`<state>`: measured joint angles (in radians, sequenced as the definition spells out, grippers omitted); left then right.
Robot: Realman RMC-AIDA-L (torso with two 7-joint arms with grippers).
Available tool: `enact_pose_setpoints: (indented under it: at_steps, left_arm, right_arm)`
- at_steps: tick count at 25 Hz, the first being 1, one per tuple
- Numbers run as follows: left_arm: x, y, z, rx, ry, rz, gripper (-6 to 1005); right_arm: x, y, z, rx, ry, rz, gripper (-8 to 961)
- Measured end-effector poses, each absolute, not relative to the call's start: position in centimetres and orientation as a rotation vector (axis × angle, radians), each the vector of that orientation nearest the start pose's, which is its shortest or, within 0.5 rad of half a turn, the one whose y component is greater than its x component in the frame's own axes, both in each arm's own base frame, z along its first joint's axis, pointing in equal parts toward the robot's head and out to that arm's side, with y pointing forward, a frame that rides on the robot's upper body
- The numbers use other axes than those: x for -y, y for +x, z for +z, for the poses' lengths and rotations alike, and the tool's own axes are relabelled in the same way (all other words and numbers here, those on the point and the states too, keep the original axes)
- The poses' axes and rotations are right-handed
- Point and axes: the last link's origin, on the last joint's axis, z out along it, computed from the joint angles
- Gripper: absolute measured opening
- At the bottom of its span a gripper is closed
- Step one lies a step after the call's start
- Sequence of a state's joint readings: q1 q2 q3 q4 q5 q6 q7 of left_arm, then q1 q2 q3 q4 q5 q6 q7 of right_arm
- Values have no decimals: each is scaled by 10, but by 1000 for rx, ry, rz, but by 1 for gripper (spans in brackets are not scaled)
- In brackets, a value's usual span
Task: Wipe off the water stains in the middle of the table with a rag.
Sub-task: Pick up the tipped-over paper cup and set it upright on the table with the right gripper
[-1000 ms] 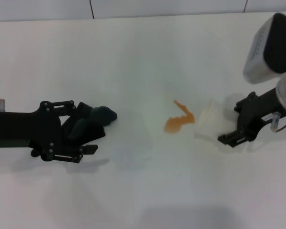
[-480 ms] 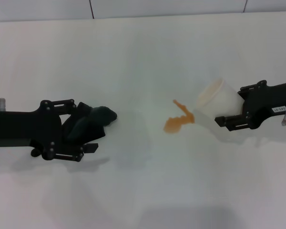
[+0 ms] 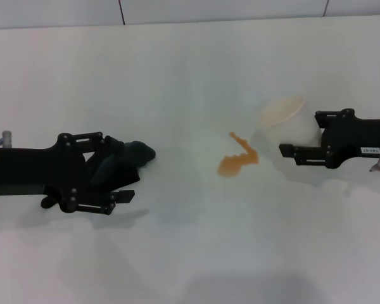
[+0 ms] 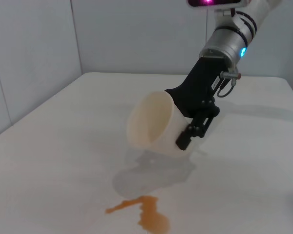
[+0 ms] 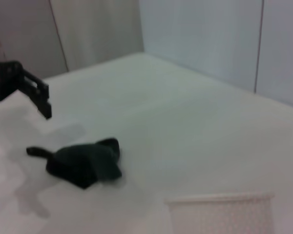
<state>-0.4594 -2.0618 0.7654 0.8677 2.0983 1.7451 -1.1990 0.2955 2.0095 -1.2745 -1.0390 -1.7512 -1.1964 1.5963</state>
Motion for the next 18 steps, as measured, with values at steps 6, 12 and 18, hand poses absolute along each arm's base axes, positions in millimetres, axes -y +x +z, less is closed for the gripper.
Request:
enact_pose_setpoints:
  at_steps: [6,12,18]
  left_arm:
    - [-301,-267,23,165,-2928,-483,861]
    - [-300,-269,22,177,-2918,-479,861]
    - [-299,-269,19,182,-2915,-486,862]
  right_arm:
    - [-337,273,4,-501,-2540,467,666]
    - [-338,286,7,-479,-2446,533,666]
    - [-331,295,9,-504,-2414,574,665]
